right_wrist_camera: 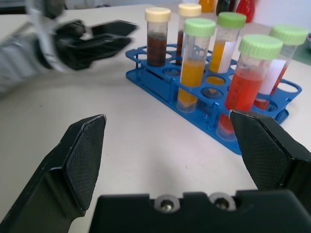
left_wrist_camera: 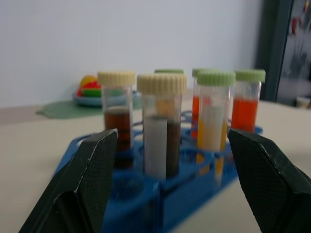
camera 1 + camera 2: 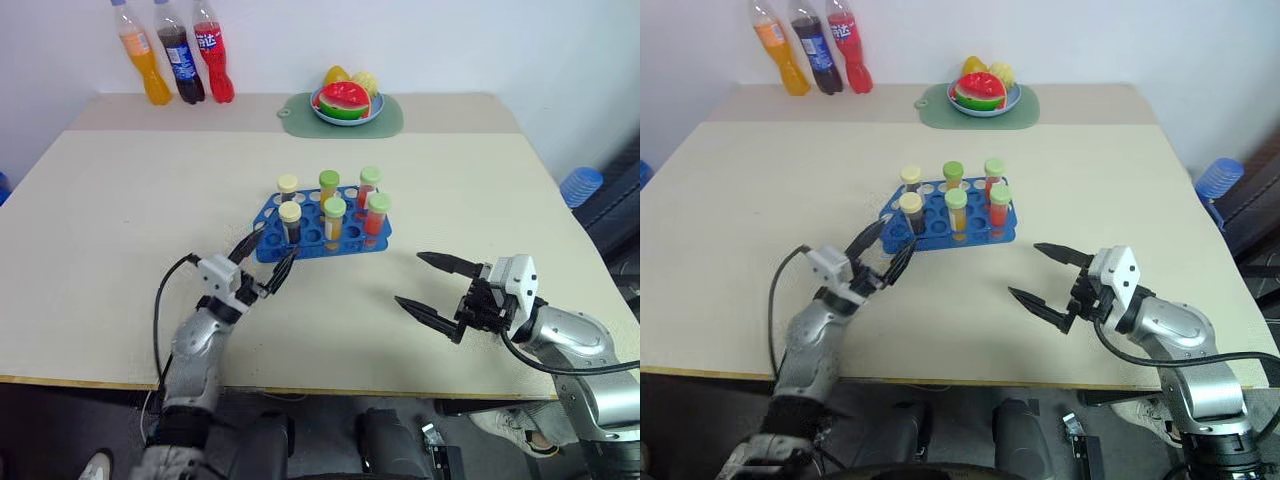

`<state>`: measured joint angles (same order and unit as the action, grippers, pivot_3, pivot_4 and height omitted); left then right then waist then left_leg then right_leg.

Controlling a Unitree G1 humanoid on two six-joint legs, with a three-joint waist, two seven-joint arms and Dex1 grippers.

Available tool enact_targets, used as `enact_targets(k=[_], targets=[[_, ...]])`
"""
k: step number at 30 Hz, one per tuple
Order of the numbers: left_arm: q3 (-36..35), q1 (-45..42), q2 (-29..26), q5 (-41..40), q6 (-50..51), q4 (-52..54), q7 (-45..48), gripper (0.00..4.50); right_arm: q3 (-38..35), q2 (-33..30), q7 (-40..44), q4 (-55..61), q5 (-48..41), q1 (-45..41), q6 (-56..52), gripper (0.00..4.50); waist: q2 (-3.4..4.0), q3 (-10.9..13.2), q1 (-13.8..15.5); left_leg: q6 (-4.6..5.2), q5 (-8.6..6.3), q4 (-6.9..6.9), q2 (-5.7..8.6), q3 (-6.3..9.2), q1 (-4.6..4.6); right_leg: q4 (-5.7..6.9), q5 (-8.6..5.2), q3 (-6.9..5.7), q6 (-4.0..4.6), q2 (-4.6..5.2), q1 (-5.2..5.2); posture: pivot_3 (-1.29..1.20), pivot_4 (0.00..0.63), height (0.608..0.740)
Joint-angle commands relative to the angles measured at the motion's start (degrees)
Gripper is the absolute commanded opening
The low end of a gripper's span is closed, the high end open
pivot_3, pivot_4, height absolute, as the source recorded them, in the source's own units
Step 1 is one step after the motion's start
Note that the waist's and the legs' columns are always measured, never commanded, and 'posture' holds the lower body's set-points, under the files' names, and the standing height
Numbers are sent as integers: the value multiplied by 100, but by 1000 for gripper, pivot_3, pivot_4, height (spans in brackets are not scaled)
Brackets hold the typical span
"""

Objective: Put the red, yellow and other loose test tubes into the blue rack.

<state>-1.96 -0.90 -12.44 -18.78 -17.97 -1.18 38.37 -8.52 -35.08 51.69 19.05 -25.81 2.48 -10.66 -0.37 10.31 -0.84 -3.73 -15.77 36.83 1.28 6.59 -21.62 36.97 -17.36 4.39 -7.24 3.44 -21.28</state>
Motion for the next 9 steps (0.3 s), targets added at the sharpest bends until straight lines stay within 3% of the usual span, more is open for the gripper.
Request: enact_targets(k=[1, 6, 9], targets=[[-258, 988, -592, -331, 992, 1271, -75, 3734, -207, 35, -164, -270, 142, 94, 240, 4500, 4, 3, -12, 1, -1, -2, -8, -1, 0, -1, -1, 1, 1, 3, -1, 0, 150, 740], [-1159, 2723, -1542, -979, 2168, 2554, -2, 3734, -426, -5, -258, -648, 275, 322, 433, 4500, -13, 25, -2, 3, -3, -4, -13, -5, -5, -3, -18, -1, 31, 11, -7, 0, 150, 740], [-1417, 3025, -1747, -1156, 2440, 2781, 2, 3734, -475, -21, -197, -822, 266, 300, 542, 4500, -8, 35, 9, 4, -4, -8, -12, -13, -7, -9, -32, 1, 55, 17, -8, 0, 150, 740]])
